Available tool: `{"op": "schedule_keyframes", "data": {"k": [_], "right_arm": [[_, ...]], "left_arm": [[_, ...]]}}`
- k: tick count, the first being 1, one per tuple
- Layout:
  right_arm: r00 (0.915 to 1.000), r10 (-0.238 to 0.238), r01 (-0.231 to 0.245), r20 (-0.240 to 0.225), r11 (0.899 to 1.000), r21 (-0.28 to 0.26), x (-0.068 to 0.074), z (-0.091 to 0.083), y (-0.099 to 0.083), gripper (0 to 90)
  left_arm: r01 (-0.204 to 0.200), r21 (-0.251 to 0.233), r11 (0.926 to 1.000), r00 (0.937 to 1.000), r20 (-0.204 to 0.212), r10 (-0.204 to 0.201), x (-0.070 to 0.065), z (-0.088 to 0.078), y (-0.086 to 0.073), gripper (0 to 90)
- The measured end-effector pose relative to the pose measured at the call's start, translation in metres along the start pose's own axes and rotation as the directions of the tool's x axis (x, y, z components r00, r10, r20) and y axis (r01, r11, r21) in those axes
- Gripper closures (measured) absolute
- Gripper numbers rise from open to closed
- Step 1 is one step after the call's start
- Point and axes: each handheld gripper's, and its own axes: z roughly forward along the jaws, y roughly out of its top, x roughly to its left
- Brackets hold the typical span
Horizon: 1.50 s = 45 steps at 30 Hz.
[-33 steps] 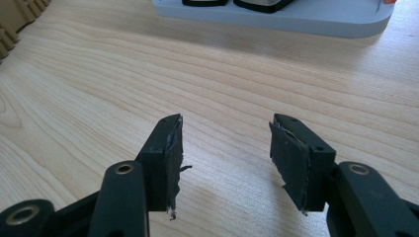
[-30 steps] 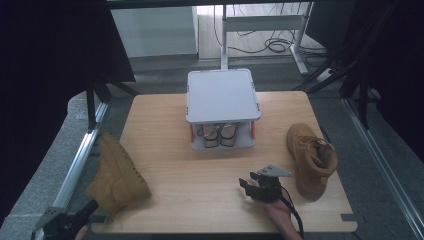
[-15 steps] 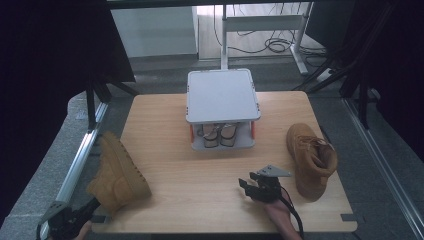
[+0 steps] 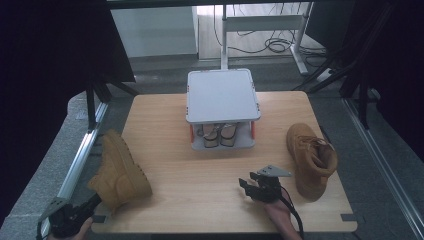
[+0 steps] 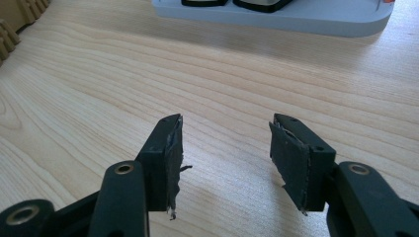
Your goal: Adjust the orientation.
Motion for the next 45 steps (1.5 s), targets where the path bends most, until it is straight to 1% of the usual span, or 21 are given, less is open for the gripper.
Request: {"op": "schedule_keyframes", "data": {"k": [12,15,17,18,20,22,26,29,33,34,35,36,37,38,39,40,41,42,43,44,45], "right_arm": [[1.0000,0.008,-0.008,0.004,1.000,-0.002,-0.002,-0.001,0.000,46.5],[0.9999,0.009,-0.008,0.007,1.000,-0.002,-0.002,-0.001,-0.001,46.5],[0.9999,0.010,-0.010,0.005,1.000,-0.002,-0.002,-0.001,-0.001,46.5],[0.9999,0.010,-0.010,0.005,1.000,-0.002,-0.002,-0.001,-0.001,46.5],[0.9999,0.010,-0.009,0.006,1.000,-0.003,-0.003,-0.001,-0.001,46.5],[0.9999,0.011,-0.011,0.009,1.000,-0.003,-0.003,-0.001,-0.001,46.5],[0.9998,0.017,-0.017,0.013,1.000,-0.005,-0.005,-0.002,-0.001,46.5],[0.9997,0.017,-0.017,0.014,1.000,-0.005,-0.006,-0.002,-0.001,46.5],[0.9997,0.014,-0.014,0.018,1.000,-0.003,-0.006,-0.002,-0.002,46.5],[0.9997,0.015,-0.015,0.020,1.000,-0.003,-0.007,-0.002,-0.002,46.5],[0.9996,0.016,-0.016,0.021,1.000,-0.003,-0.007,-0.002,-0.002,46.5],[0.9996,0.016,-0.016,0.024,1.000,-0.003,-0.008,-0.001,-0.002,46.5],[0.9996,0.017,-0.017,0.025,1.000,0.000,-0.008,-0.001,-0.002,46.5],[0.9995,0.017,-0.017,0.026,1.000,0.003,-0.008,-0.001,-0.003,46.5],[0.9995,0.016,-0.016,0.027,1.000,0.003,-0.008,-0.001,-0.003,46.5],[0.9995,0.016,-0.016,0.027,1.000,0.005,-0.009,0.000,-0.003,46.5],[0.9995,0.016,-0.017,0.027,1.000,0.007,-0.009,0.000,-0.003,46.5],[0.9995,0.015,-0.015,0.027,1.000,0.008,-0.009,0.000,-0.004,46.5],[0.9995,0.013,-0.013,0.027,1.000,0.008,-0.009,0.000,-0.004,46.5],[0.9995,0.012,-0.013,0.029,1.000,0.008,-0.009,-0.001,-0.004,46.5],[0.9995,0.010,-0.010,0.029,1.000,0.006,-0.009,-0.001,-0.004,46.5]], "left_arm": [[-0.024,-0.024,0.9994,0.9993,0.030,0.024,-0.012,0.004,0.014,88.8],[-0.033,-0.021,0.9992,0.9983,0.047,0.034,-0.016,0.007,0.017,88.2],[-0.047,-0.002,0.9989,0.9964,0.071,0.047,-0.021,0.012,0.018,87.9],[-0.057,0.009,0.9984,0.9955,0.076,0.056,-0.024,0.016,0.018,87.9],[-0.082,0.025,0.9963,0.9946,0.067,0.080,-0.031,0.024,0.019,88.7],[-0.082,0.025,0.9963,0.9943,0.069,0.081,-0.036,0.030,0.024,89.1],[-0.082,0.003,0.9966,0.9915,0.101,0.081,-0.045,0.037,0.034,89.3],[-0.097,0.001,0.9953,0.9888,0.114,0.096,-0.055,0.044,0.043,89.4],[-0.118,0.014,0.9930,0.9834,0.141,0.115,-0.068,0.057,0.056,89.3],[-0.123,0.015,0.9923,0.9811,0.153,0.119,-0.071,0.061,0.060,89.3],[-0.121,0.011,0.9926,0.9776,0.175,0.117,-0.075,0.066,0.065,89.4],[-0.128,0.013,0.9917,0.9737,0.192,0.123,-0.081,0.070,0.070,89.4],[-0.142,0.015,0.9897,0.9695,0.204,0.136,-0.088,0.075,0.075,89.5],[-0.156,0.001,0.9877,0.9654,0.212,0.153,-0.096,0.080,0.079,89.5],[-0.173,0.007,0.9848,0.9632,0.210,0.168,-0.105,0.086,0.084,89.5],[-0.205,0.030,0.9783,0.9615,0.193,0.196,-0.113,0.093,0.088,89.3],[-0.225,0.039,0.9735,0.9581,0.190,0.214,-0.120,0.100,0.089,89.4],[-0.239,0.043,0.9700,0.9601,0.160,0.230,-0.124,0.105,0.090,89.4],[-0.236,0.048,0.9707,0.9596,0.169,0.225,-0.126,0.109,0.092,89.4],[-0.217,0.041,0.9754,0.9620,0.179,0.206,-0.126,0.110,0.092,89.4],[-0.211,0.032,0.9770,0.9626,0.181,0.202,-0.127,0.109,0.092,89.5]]}}
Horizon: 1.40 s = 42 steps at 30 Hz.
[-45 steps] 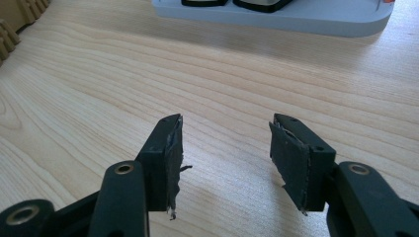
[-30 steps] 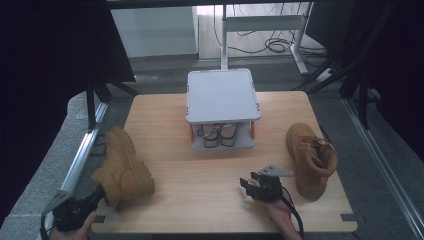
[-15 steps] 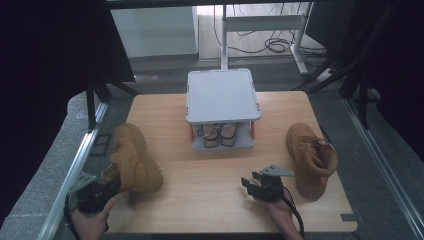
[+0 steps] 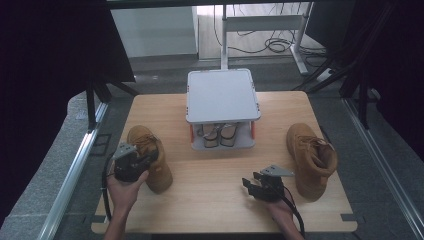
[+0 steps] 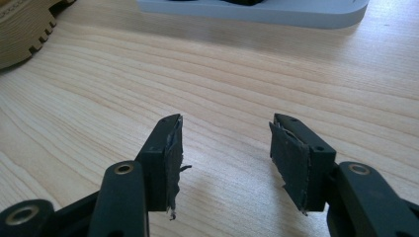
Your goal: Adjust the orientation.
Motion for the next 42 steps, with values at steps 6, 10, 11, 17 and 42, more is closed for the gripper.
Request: {"op": "schedule_keyframes", "data": {"k": [6,10,11,17,42], "right_arm": [[0.9999,0.008,-0.008,0.006,1.000,0.000,-0.003,0.001,0.000,46.5],[1.0000,0.005,-0.005,0.007,1.000,0.000,-0.001,0.001,0.000,46.5],[1.0000,0.003,-0.003,0.007,1.000,0.001,0.000,0.001,0.000,46.5],[0.9999,0.001,-0.001,0.010,1.000,0.006,-0.001,0.001,-0.001,46.0],[0.9998,0.003,-0.003,0.021,1.000,-0.009,-0.002,-0.002,0.001,46.0]], "left_arm": [[-0.032,-0.060,0.9977,0.9986,0.039,0.034,-0.016,-0.021,0.000,89.5],[-0.065,-0.061,0.9960,0.9945,0.078,0.070,-0.032,-0.024,-0.002,89.4],[-0.073,-0.055,0.9958,0.9933,0.086,0.077,-0.036,-0.021,-0.004,89.4],[-0.105,0.019,0.9943,0.9905,0.092,0.103,-0.049,0.009,-0.024,89.1],[-0.044,0.043,0.9981,0.9976,-0.051,0.046,-0.027,0.036,-0.066,89.5]]}}
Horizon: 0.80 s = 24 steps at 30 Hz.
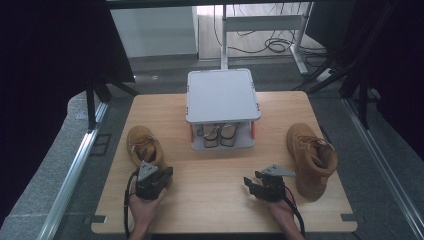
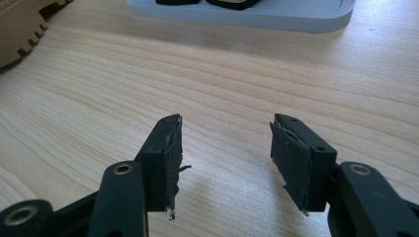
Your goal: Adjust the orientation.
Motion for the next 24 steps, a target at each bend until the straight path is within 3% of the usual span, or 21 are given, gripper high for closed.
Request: {"op": "schedule_keyframes", "data": {"k": [15,24], "right_arm": [[1.0000,0.005,-0.005,0.006,1.000,-0.001,-0.002,0.000,-0.001,46.0],[1.0000,0.008,-0.008,0.004,1.000,-0.002,-0.002,-0.001,-0.001,46.0]], "left_arm": [[0.002,0.005,1.0000,0.9998,0.017,-0.002,0.005,-0.005,-0.002,89.8],[0.012,0.012,0.9999,0.9996,0.024,-0.013,0.012,-0.019,-0.009,89.9]]}}
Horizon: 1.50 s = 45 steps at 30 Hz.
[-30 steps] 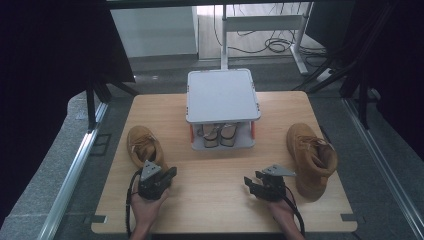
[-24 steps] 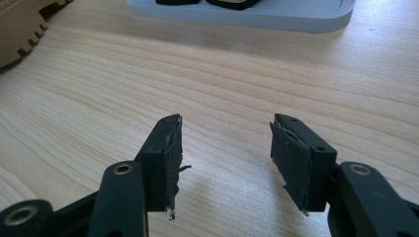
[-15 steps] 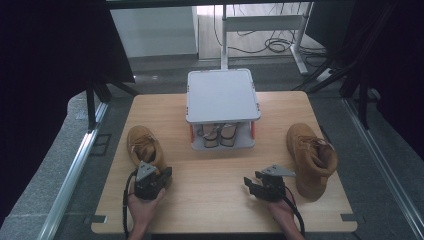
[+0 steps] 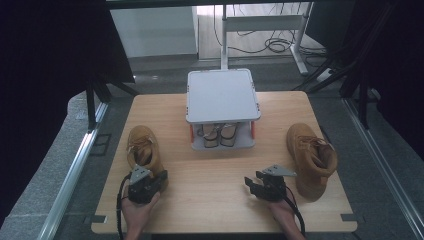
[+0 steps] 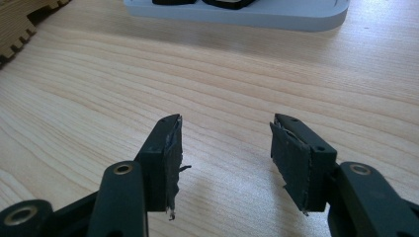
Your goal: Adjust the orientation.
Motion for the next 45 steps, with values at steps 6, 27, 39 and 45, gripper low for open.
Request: {"op": "schedule_keyframes", "data": {"k": [6,27,39,45], "right_arm": [[1.0000,-0.005,0.005,0.000,1.000,0.000,0.000,0.000,0.000,46.0],[1.0000,-0.007,0.007,0.003,1.000,-0.001,-0.002,-0.001,0.001,45.9],[0.9999,-0.013,0.013,0.005,1.000,0.007,-0.002,0.000,0.000,45.8],[0.9998,-0.017,0.017,0.006,1.000,0.010,-0.002,0.001,-0.001,45.4]], "left_arm": [[0.014,0.013,0.9998,0.9999,0.004,-0.014,0.007,-0.011,-0.003,89.8],[0.016,0.046,0.9988,0.9985,0.052,-0.018,0.035,-0.034,-0.004,89.9],[0.070,0.058,0.9958,0.9965,0.041,-0.073,0.061,-0.049,-0.006,89.9],[0.082,0.058,0.9949,0.9959,0.032,-0.084,0.071,-0.053,-0.007,89.9]]}}
